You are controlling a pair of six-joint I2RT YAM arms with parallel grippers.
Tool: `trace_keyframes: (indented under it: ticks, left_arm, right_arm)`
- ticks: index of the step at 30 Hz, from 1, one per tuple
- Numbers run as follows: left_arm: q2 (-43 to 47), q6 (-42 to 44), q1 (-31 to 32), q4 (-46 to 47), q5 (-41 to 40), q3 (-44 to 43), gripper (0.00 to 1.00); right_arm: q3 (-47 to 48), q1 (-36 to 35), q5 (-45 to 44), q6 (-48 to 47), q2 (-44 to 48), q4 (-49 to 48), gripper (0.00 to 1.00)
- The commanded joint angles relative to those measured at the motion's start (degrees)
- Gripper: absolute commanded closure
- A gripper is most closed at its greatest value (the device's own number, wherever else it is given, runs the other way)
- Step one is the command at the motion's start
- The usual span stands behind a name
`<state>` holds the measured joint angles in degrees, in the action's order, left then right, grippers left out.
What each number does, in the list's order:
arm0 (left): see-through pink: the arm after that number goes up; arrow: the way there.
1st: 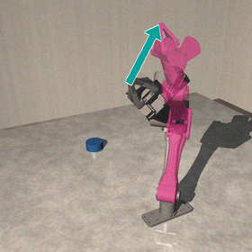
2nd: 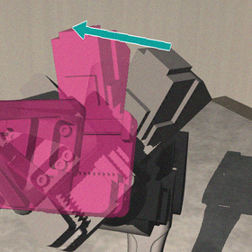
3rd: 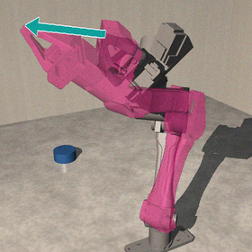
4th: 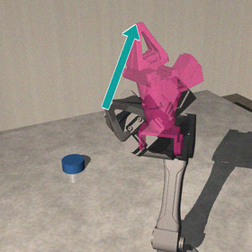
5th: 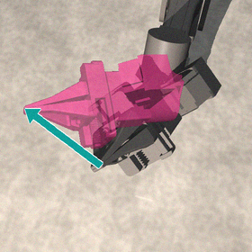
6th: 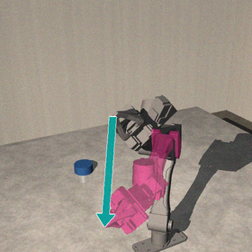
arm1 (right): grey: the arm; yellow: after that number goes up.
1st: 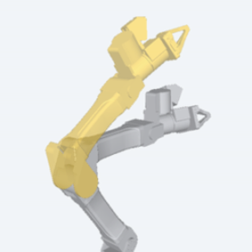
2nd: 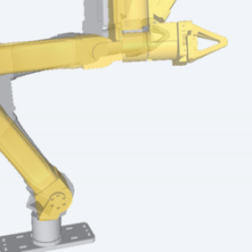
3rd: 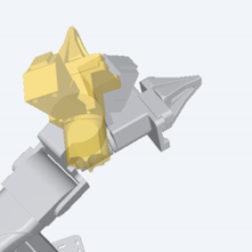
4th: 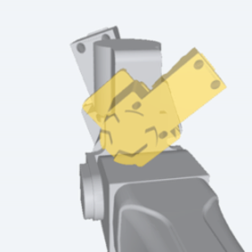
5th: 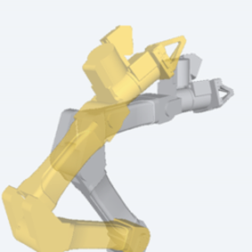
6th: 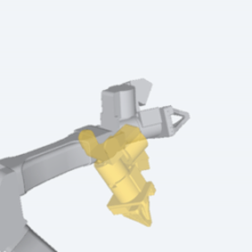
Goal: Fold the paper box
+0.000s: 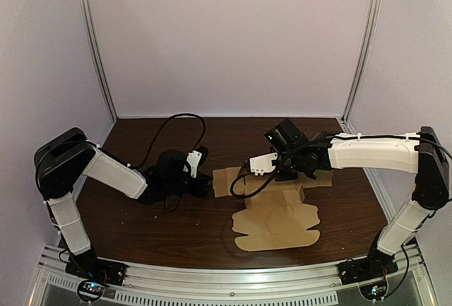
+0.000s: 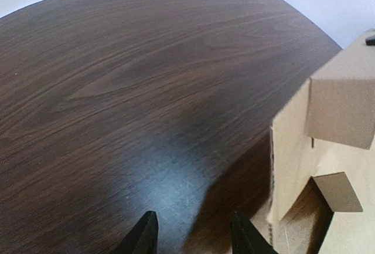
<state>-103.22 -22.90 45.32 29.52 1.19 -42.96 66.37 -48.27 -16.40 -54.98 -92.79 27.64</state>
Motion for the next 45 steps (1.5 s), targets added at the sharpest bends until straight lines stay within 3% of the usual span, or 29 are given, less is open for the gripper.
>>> trace_keyframes:
  ticks: [1, 9, 18, 26, 33, 45]
  left_arm:
    - [-3.34, -0.24, -0.15, 11.48, 8.45, -1.71, 0.55]
    - [-6.88, 1.21, -0.19, 15.55, 11.61, -3.61, 0.54]
    - [-6.6, -0.91, -0.99, 19.84, 11.18, -0.95, 0.5]
    - [-7.85, -1.38, -1.02, 24.19, 20.57, -2.09, 0.44]
    - [-7.96, -1.56, -1.08, 20.56, 28.46, -4.16, 0.36]
    - [-12.4, -2.91, -1.04, 17.97, 24.36, -8.77, 0.39]
  right_arm:
    - [-1.26, -0.33, -6.72, -5.41, -0.93, -12.63, 1.0]
    - [-3.36, -0.4, -9.04, -9.49, -6.16, -26.36, 1.0]
    - [-9.84, -1.23, -10.14, -10.82, -4.4, -34.78, 1.0]
    - [-16.74, -2.52, -11.04, -11.1, -2.17, -43.66, 1.0]
    - [-17.32, -2.62, -11.05, -9.41, -0.5, -42.16, 1.0]
    - [-17.06, -3.5, -10.71, -7.32, -0.06, -38.72, 1.0]
